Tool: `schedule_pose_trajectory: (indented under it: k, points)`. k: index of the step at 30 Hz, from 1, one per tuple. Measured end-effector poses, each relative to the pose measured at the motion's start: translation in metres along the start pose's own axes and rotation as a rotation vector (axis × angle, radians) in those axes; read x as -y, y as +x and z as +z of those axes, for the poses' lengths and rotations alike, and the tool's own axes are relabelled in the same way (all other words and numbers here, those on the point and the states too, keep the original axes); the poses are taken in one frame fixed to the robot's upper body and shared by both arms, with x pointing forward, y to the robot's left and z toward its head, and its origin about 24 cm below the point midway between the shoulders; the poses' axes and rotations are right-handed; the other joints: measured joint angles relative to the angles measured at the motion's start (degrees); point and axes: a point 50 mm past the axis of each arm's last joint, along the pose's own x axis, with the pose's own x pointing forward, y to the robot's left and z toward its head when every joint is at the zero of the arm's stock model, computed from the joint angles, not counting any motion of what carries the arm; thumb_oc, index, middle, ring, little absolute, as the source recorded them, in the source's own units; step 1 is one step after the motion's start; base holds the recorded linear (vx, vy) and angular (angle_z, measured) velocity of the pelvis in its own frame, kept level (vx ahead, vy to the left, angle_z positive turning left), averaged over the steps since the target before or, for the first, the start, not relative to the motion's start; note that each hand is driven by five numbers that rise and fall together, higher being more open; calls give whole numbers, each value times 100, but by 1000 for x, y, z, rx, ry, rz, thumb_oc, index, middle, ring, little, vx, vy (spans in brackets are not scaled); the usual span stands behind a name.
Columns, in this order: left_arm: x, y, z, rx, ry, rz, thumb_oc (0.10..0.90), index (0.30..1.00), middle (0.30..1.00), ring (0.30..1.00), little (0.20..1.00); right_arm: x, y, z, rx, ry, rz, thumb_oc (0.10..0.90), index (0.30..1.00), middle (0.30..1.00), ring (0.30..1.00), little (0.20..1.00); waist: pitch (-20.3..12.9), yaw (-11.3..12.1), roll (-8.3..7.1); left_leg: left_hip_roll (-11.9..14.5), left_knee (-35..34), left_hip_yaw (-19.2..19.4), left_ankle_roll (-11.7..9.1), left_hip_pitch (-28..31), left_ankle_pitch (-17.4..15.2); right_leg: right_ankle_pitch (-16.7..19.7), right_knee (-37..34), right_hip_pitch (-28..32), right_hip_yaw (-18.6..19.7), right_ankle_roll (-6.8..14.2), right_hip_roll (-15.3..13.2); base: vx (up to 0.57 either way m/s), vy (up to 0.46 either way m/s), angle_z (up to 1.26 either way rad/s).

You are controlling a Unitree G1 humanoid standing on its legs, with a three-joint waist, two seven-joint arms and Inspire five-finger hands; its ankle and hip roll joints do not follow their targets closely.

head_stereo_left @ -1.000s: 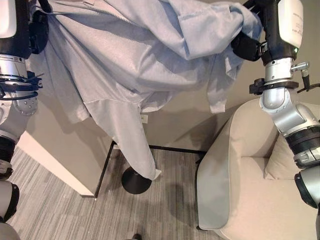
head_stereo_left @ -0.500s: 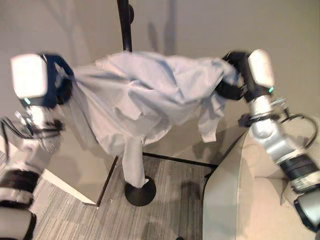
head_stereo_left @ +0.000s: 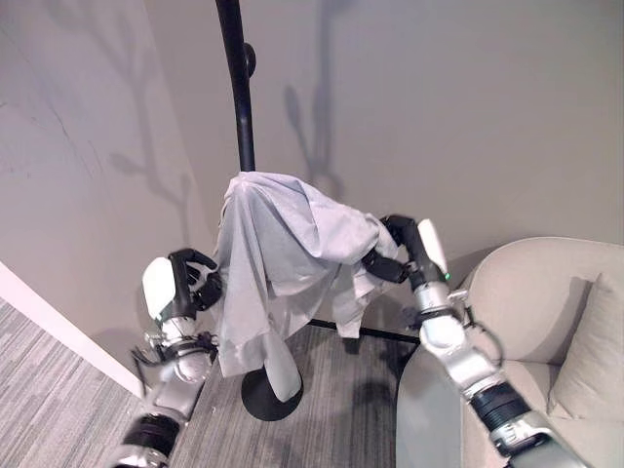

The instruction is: Hang the clothes on the sofa on the clothes rack.

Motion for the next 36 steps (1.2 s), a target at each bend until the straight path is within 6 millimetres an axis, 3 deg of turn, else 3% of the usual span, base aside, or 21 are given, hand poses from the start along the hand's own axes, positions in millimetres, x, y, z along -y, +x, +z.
schedule_pose_trajectory:
  k: [1,2,3,5,7,10,16,18,21,22,24,26,28,29,33,36]
  points:
    - [14,-17,4,-85,-182,0,400,300,300,300,300,-22,-16,-6,-57,69,40,400,300,300,300,300,-2,-5,-1,7,1,-2,-2,-25,15,2,0,-25,-4,-2,7,0,0,0]
    - [27,-32,7,-156,-318,-6,439,359,359,359,359,-41,-30,-10,-108,130,88,568,552,552,552,552,-2,-6,1,9,4,-2,-2,-44,15,4,0,-43,-4,-5,7,0,0,0]
    - [32,-35,10,-206,-450,-10,800,900,900,900,900,-54,-35,-7,-115,162,137,800,900,900,900,900,-3,-10,1,13,7,0,-2,-82,29,14,1,-92,-3,-17,10,-4,7,-4]
    - [39,-40,10,-372,-766,4,800,900,900,900,900,-72,-41,-2,-148,238,202,800,900,900,900,900,-10,-10,21,16,10,3,-1,-103,31,22,1,-111,-2,-27,12,2,2,-2]
    - [31,-45,-10,-496,-928,28,800,900,900,900,900,-64,-42,-9,-150,187,281,800,900,900,900,900,-11,15,26,19,-1,-1,-1,-114,30,21,0,-116,-2,-27,13,28,12,4]
    - [-2,-48,-38,-529,-917,147,800,900,900,900,900,-18,-33,-11,-91,52,292,800,900,900,900,900,-12,14,35,20,-60,53,0,-66,31,20,0,-119,34,-26,14,28,15,-7]
    - [-22,-56,-53,-524,-888,175,800,900,900,900,900,42,-20,-8,-33,-75,239,800,900,900,900,900,-20,-4,32,45,-62,65,-1,-46,31,21,0,-117,104,-26,55,8,-1,-3]
    - [-27,-64,-59,-526,-881,159,800,900,900,900,900,52,-26,-8,-31,-62,253,800,900,900,900,900,-21,-14,28,61,-63,70,-2,-48,30,19,-1,-124,116,-26,72,-8,-3,-2]
    - [-35,-91,-84,-615,-815,112,800,900,900,900,900,66,-53,-29,-138,95,210,800,900,900,900,900,-16,-15,23,89,-62,71,-8,-97,33,19,-1,-175,119,-26,100,-4,-16,2]
    - [-37,-105,-104,-690,-840,116,800,900,900,900,900,62,-81,-59,-251,391,64,800,900,900,900,900,-32,10,-31,104,-62,49,-19,-126,39,-6,-1,-175,73,-17,112,42,-47,12]
    - [-40,-127,-125,-809,-933,223,800,900,900,900,900,40,-113,-92,-435,641,-60,800,900,900,900,900,-31,32,-49,109,-63,44,-26,-161,35,-56,-1,-191,1,9,105,47,-39,8]
    - [-44,-144,-141,-870,-1126,420,800,900,900,900,900,17,-148,-122,-630,853,-217,800,900,900,900,900,-32,9,-86,104,-62,-15,-36,-172,41,-68,-1,-163,-34,4,105,51,-29,11]
    - [-42,-166,-156,-927,-1331,615,800,900,900,900,900,-12,-193,-147,-900,969,-234,800,900,900,900,900,-21,42,-82,92,-63,-115,-46,-217,49,-95,-1,-149,-105,11,91,47,-24,20]
    - [-42,-172,-161,-946,-1366,676,800,900,900,900,900,-20,-205,-152,-966,1010,-255,800,900,900,900,900,-22,74,-82,94,-62,-131,-49,-165,51,-96,-1,-122,-141,11,92,16,-16,21]
    - [-49,-194,-176,-1054,-1324,783,800,900,900,900,900,-43,-217,-160,-1116,1088,-271,800,900,900,900,900,-18,157,-73,110,-62,-185,-72,-152,68,-121,-2,-85,-182,-14,107,23,-12,8]
    - [-53,-214,-185,-1193,-1201,741,800,900,900,900,900,-57,-225,-166,-1240,1171,-392,800,900,900,900,900,-47,254,-58,120,-60,-230,-95,-147,81,-128,-2,-63,-192,-27,121,17,3,6]
